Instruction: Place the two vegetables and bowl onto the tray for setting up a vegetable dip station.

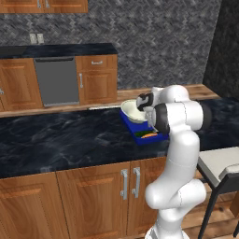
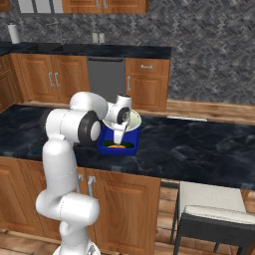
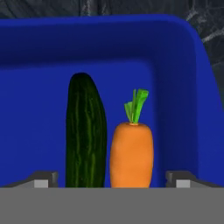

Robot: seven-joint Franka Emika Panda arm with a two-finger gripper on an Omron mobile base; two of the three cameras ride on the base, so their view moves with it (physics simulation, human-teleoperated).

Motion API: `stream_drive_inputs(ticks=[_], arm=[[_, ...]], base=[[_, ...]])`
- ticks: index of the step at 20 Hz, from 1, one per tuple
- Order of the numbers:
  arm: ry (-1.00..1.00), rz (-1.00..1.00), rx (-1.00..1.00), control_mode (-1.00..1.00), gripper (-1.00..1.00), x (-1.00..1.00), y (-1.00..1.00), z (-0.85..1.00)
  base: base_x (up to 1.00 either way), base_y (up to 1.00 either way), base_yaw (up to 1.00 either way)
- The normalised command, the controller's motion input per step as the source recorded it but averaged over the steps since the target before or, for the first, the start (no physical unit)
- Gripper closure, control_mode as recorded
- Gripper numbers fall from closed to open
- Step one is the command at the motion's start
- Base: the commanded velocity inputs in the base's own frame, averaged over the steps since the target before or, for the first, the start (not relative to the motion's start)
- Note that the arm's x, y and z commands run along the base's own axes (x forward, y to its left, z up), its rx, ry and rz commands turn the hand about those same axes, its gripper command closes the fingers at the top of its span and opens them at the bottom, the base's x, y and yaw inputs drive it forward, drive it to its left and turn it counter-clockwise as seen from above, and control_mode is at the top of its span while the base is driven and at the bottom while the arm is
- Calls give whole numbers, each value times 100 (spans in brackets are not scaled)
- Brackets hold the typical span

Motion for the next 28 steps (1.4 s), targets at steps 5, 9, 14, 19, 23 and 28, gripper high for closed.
stream_drive_inputs(ticks=[5,9,14,19,23,28], arm=[[-1,0,0,-100,-100,-10,-4,15],[-1,0,0,-100,-100,-14,1,19],[0,0,0,-100,-100,-18,3,21],[0,6,-5,-100,-100,-26,1,20],[0,17,-3,-100,-100,-30,1,20],[0,22,0,-100,-100,-36,4,21]], base=[[0,0,0],[0,0,0],[0,0,0],[0,0,0],[0,0,0],[0,0,0]])
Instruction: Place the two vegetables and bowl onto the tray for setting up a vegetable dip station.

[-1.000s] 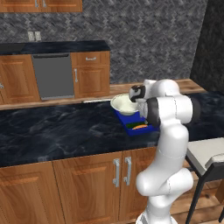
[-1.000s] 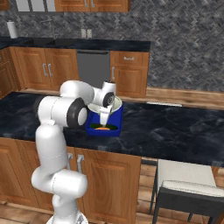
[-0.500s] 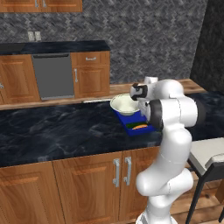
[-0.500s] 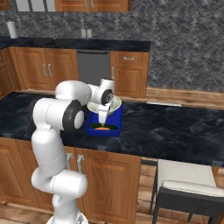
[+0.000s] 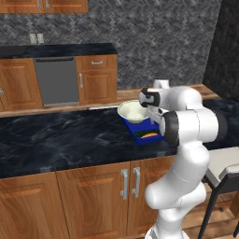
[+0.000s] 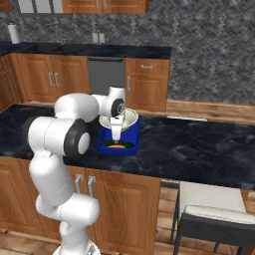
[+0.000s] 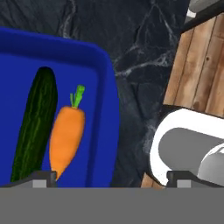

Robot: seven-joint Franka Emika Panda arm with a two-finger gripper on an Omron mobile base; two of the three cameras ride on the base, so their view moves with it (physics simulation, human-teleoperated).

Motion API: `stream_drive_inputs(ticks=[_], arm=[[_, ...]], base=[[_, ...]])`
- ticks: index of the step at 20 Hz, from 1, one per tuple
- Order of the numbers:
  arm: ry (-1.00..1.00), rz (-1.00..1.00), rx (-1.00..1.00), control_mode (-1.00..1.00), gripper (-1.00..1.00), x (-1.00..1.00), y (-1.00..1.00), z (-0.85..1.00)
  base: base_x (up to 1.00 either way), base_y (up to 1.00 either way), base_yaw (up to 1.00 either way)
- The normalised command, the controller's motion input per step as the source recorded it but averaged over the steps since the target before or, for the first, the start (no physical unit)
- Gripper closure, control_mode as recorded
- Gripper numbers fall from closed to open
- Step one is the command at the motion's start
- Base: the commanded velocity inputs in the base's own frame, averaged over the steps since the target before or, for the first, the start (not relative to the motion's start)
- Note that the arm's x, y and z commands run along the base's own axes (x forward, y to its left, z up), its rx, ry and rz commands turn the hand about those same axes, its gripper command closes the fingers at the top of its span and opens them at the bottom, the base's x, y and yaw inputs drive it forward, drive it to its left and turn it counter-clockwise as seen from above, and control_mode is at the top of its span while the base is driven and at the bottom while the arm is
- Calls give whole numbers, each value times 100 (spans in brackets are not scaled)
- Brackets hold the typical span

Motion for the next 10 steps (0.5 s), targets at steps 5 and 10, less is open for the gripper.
stream_drive_inputs(ticks=[5,10], arm=[[0,28,0,-100,-100,-38,5,20],[0,32,0,-100,-100,-40,2,19]], base=[[0,0,0],[0,0,0]])
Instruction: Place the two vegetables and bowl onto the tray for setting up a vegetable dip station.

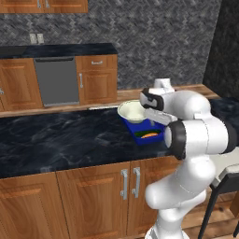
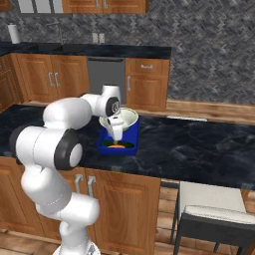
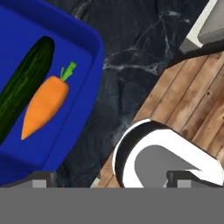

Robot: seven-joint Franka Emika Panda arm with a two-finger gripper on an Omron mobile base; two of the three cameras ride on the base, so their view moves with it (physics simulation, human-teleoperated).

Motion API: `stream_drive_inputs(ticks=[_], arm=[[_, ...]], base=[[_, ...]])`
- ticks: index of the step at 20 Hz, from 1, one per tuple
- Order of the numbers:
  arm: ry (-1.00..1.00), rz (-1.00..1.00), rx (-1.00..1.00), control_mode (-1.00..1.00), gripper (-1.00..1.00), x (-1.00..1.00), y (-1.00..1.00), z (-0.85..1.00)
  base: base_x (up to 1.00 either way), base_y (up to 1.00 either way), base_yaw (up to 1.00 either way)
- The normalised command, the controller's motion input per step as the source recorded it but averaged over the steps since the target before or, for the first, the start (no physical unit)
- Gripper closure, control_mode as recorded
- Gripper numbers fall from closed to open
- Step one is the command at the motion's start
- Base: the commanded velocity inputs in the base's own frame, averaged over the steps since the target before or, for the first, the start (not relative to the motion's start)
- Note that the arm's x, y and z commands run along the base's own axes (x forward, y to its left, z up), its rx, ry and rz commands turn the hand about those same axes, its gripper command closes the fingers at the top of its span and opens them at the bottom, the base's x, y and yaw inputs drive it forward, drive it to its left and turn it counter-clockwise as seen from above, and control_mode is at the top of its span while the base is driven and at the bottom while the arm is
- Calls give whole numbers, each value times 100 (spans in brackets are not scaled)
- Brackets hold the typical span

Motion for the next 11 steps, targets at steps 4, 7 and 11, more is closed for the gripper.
stream_drive_inputs(ticks=[4,7,11], arm=[[-3,33,0,-100,-100,-40,4,18],[-2,32,0,-100,-100,-40,5,18],[-2,30,0,-100,-100,-40,7,16]], base=[[0,0,0],[0,0,0],[0,0,0]])
